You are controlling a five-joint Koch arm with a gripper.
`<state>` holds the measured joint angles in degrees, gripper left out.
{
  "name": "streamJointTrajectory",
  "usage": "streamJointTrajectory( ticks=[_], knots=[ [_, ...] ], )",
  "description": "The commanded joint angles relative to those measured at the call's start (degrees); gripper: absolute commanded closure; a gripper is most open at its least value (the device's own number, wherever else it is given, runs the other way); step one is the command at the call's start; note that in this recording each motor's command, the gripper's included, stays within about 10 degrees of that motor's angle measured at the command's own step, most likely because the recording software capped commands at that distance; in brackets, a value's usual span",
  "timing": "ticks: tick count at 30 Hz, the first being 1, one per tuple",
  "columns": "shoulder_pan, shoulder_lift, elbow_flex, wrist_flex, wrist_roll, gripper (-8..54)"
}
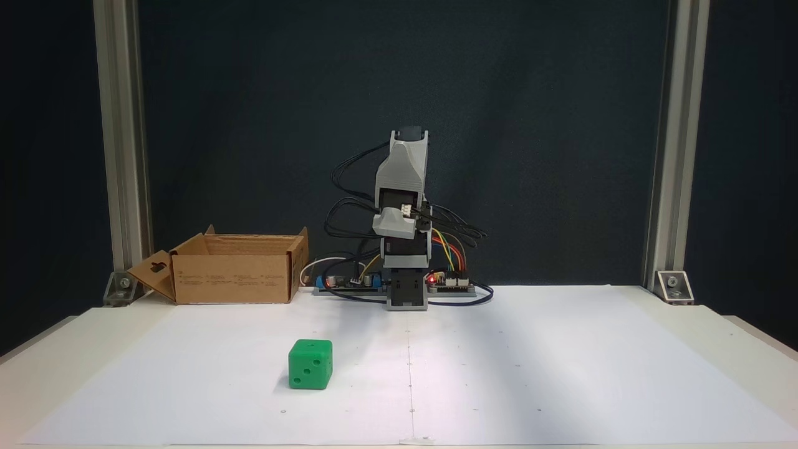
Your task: Grasp a green dice and put it in the bin.
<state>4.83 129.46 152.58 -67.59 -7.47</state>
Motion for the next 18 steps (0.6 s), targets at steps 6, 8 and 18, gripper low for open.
streamJointTrajectory(
  ticks=[6,8,18],
  knots=[
    [1.5,6.2,10.0,-0.6,-3.2,1.2],
    [1.5,6.2,10.0,-0.7,-3.2,1.2],
    [1.4,6.2,10.0,-1.1,-3.2,1.2]
  ],
)
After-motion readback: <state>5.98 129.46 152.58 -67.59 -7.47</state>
